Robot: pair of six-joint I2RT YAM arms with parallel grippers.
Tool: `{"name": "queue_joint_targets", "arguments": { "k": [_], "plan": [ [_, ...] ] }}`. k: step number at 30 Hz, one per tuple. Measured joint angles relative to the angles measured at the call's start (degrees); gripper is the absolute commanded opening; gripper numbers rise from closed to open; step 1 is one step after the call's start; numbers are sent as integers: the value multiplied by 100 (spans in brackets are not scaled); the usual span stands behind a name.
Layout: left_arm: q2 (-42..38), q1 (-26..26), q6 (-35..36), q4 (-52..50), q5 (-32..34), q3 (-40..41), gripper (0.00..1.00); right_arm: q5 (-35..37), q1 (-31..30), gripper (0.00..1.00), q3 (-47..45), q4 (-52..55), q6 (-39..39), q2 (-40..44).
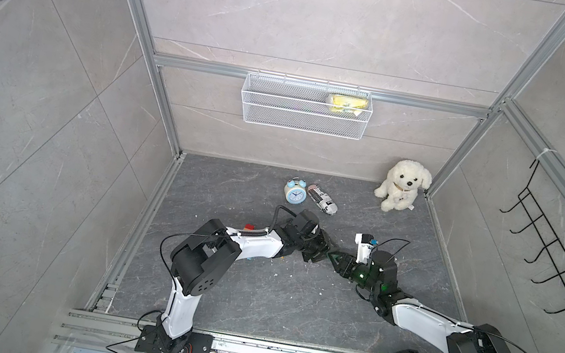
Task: Assemble the letter h with lego
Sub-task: Place the lego brick at the center of the board.
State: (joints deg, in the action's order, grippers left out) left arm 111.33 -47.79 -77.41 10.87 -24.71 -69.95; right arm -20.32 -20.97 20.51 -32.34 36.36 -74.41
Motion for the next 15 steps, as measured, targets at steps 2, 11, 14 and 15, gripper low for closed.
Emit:
{"name": "queue_joint_targets", "arguments": {
  "k": [2, 11, 14, 15],
  "plan": [
    [0, -24, -22, 31, 0, 31, 39, 22, 0, 28, -17, -2, 2, 7],
    [0, -55, -63, 168, 13, 79, 48, 133, 4, 13, -20, 15, 2, 7],
    [-4, -55, -57, 177, 11, 96, 55, 151, 0, 9, -26, 15, 2, 7],
    [-17, -57, -37, 166, -2, 107, 61, 164, 0, 8, -28, 15, 4, 7]
  ]
}}
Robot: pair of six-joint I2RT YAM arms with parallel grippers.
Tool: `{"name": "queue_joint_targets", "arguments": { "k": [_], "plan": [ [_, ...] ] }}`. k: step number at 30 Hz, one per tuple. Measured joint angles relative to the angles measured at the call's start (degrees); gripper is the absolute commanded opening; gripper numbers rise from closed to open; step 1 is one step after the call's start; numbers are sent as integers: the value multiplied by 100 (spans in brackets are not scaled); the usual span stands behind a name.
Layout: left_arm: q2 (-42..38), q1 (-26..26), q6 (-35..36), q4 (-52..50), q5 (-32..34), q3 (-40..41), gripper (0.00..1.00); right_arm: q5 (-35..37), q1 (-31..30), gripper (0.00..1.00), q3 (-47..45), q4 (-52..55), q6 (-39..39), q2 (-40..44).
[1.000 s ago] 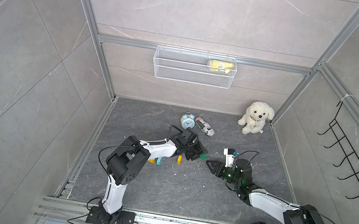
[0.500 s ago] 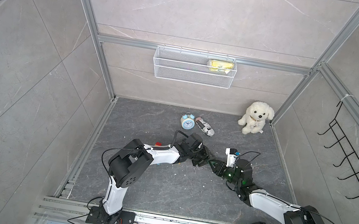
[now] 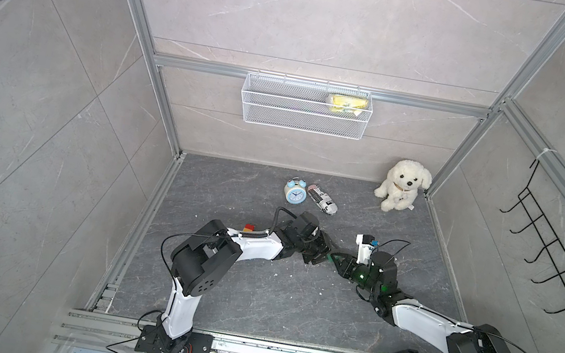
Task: Assemble the letter h with lego
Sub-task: Place the lego brick at the center of the board.
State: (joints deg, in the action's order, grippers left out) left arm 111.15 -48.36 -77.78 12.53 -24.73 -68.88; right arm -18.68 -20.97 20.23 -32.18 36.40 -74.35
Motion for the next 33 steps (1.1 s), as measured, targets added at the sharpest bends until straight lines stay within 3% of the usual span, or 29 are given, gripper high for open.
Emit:
{"name": "queue_joint_targets", "arguments": {
  "k": [8, 14, 19, 23, 28, 33],
  "plan": [
    [-476, 48, 577, -560, -105, 63, 96, 321, 0, 3, 0, 122, -48, 146],
    [-1368, 605, 1558, -1497, 44, 389, 99, 654, 0, 2, 0, 321, -175, 216],
    [-2450, 833, 2516, -2068, 1523, 953, 99, 1204, -291, 2, 2, 562, -304, 260],
    [-3421, 748, 3040, -2218, 2997, 1692, 99, 2175, -1233, 3, 151, 855, -389, 120],
    [-3987, 859, 3193, -2363, 4295, 2205, 99, 3351, -2240, 5, 837, 966, -337, -931],
    [-4011, 918, 3174, -2457, 5027, 2273, 99, 4284, -2673, 6, 1458, 984, -236, -1963]
  ]
}}
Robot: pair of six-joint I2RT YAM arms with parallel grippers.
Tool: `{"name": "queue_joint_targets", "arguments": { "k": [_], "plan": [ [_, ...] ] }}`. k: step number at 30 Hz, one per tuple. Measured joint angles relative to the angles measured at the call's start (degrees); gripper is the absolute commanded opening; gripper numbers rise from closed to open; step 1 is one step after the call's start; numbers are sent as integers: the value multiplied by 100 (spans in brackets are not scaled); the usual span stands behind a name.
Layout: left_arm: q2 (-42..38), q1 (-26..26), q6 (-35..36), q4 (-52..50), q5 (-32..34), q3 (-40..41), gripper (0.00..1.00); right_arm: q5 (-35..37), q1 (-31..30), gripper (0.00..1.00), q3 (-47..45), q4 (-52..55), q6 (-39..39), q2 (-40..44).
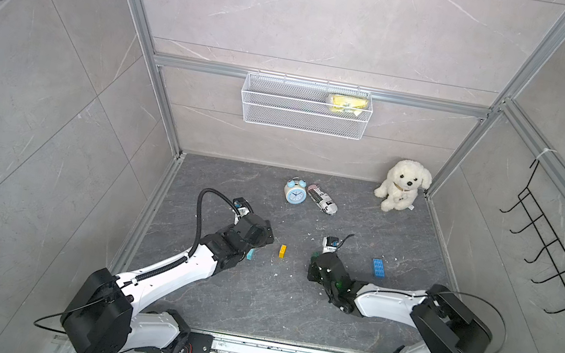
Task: Assemble the letter h with lego
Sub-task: Place the lego brick at the center of the board.
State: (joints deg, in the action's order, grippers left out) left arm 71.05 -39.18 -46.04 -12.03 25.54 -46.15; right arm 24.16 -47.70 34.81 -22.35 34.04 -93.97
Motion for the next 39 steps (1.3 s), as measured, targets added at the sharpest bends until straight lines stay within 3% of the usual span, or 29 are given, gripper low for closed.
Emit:
{"name": "queue_joint_targets", "arguments": {
  "k": [8, 14, 18, 20, 27, 30, 37, 39],
  "plan": [
    [-20, 26, -94, 9, 256, 162, 99, 1290, -407, 12, 588, 138, 162, -691],
    [-13, 72, -170, 4, 264, 177, 99, 1676, -494, 13, 774, 245, 275, -1056],
    [-13, 98, -219, 4, 264, 184, 99, 1814, -518, 20, 890, 356, 442, -1145],
    [-13, 98, -234, 4, 264, 184, 99, 1849, -516, 26, 940, 391, 531, -1187],
    [-13, 136, -245, 4, 260, 184, 99, 1845, -516, 63, 1045, 892, 852, -1207],
    [-15, 136, -245, 4, 258, 184, 99, 1794, -516, 74, 1241, 1233, 994, -1187],
    [-31, 138, -245, 4, 238, 184, 99, 1421, -516, 85, 1547, 2081, 1040, -400],
    [-46, 142, -245, 4, 229, 184, 99, 1412, -470, 98, 1545, 2444, 1185, 190]
  ]
}}
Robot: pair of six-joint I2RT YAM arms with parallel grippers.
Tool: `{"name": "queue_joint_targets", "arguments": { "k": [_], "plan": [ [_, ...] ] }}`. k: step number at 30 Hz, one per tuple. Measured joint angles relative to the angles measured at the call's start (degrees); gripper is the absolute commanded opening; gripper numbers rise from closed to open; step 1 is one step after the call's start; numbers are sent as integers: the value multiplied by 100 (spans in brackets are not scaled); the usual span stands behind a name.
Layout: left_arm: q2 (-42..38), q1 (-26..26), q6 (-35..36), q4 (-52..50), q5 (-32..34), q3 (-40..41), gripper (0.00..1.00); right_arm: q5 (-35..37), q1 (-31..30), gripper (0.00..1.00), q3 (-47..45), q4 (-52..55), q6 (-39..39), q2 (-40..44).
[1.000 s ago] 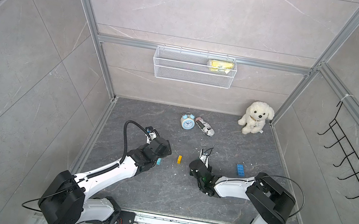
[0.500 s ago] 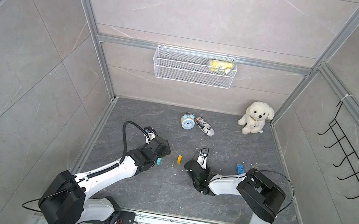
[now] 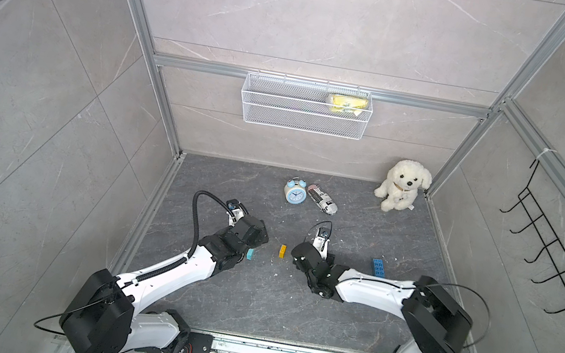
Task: Assemble the letter h with lego
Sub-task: Place the lego brick at the center of the board, then pick up the lego brick from the center of the board.
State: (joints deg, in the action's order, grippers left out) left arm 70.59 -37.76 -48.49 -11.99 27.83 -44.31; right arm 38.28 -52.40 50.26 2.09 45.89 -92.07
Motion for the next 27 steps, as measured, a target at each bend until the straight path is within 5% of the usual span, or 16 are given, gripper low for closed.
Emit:
{"name": "queue_joint_targets", "arguments": {
  "k": [3, 8, 18, 27],
  "plan": [
    [-37, 15, 2, 0, -20, 0, 99, -39, 404, 100, 7, 743, 490, 962],
    [-74, 15, 2, 0, -140, 0, 99, -625, 2302, 100, 186, 2107, 1298, 1600],
    [-116, 15, 2, 0, -295, 0, 99, -1821, 3790, 100, 970, 3976, 2415, 369],
    [-166, 15, 7, 2, -343, 0, 99, -2474, 4286, 100, 1161, 4094, 3106, -415]
  ]
}}
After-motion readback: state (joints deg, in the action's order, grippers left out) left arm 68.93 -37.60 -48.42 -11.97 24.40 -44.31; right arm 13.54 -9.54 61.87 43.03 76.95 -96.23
